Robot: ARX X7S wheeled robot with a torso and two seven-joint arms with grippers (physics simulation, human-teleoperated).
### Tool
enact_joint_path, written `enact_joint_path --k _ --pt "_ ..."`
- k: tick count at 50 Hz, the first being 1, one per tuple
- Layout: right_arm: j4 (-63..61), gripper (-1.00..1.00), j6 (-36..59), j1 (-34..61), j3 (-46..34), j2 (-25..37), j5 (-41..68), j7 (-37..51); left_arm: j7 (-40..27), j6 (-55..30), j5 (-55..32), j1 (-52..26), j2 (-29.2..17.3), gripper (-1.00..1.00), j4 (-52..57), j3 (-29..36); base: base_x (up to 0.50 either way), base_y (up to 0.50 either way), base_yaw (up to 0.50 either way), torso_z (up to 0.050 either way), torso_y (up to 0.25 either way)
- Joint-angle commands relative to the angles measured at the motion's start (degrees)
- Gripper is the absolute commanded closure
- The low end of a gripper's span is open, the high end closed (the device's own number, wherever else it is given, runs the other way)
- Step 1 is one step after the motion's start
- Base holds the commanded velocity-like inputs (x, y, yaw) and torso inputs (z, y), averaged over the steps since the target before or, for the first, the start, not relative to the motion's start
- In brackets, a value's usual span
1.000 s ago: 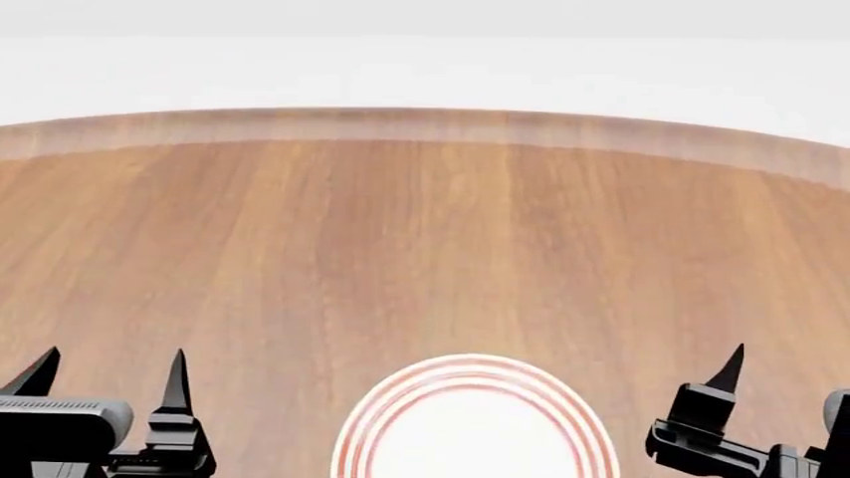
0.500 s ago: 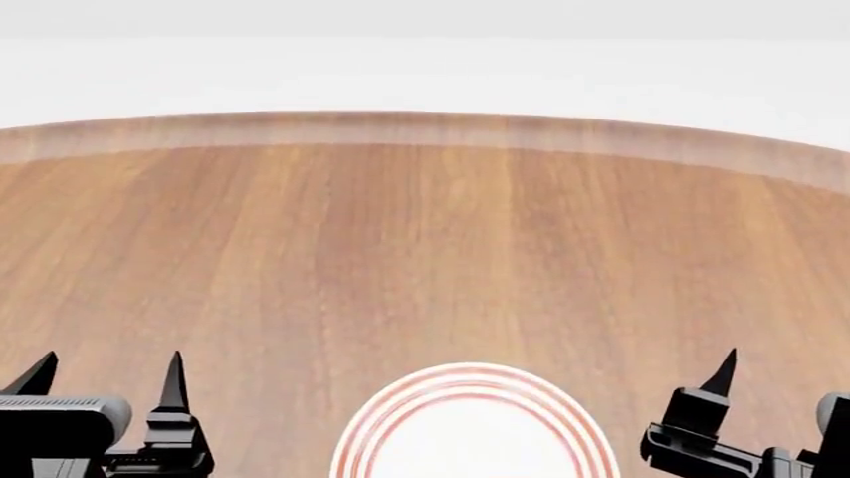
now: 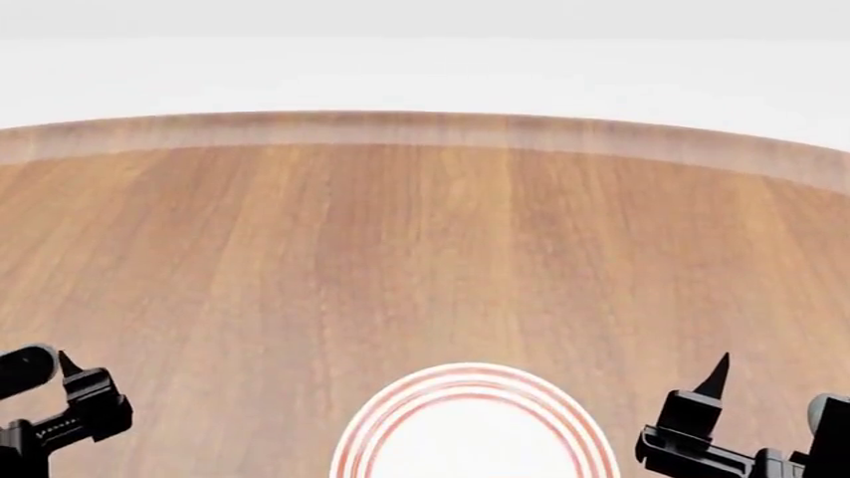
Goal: Pick up the red mug and put it on the plate
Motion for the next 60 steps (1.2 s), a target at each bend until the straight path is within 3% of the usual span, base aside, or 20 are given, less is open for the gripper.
enact_joint_path --k 1,18,60 --pt "0.7 -1.00 -0.5 0.1 -0.3 0.1 0.2 0.1 -3.3 0.0 -0.5 -1.8 0.4 -1.00 -4.5 -1.5 0.00 0.00 0.00 0.000 0.000" --pt "3.0 -1.00 -2.0 0.1 -1.0 -0.1 0.3 0.0 -6.8 -5.2 -3.6 -5.4 1.1 -1.00 -11.3 -3.2 0.00 0.00 0.00 0.000 0.000" --pt "6.7 -1.00 -5.0 -0.3 -1.7 0.0 1.1 -0.3 -7.5 7.0 -3.5 -16.9 -0.4 -1.00 -39.7 -3.4 0.00 0.00 0.00 0.000 0.000"
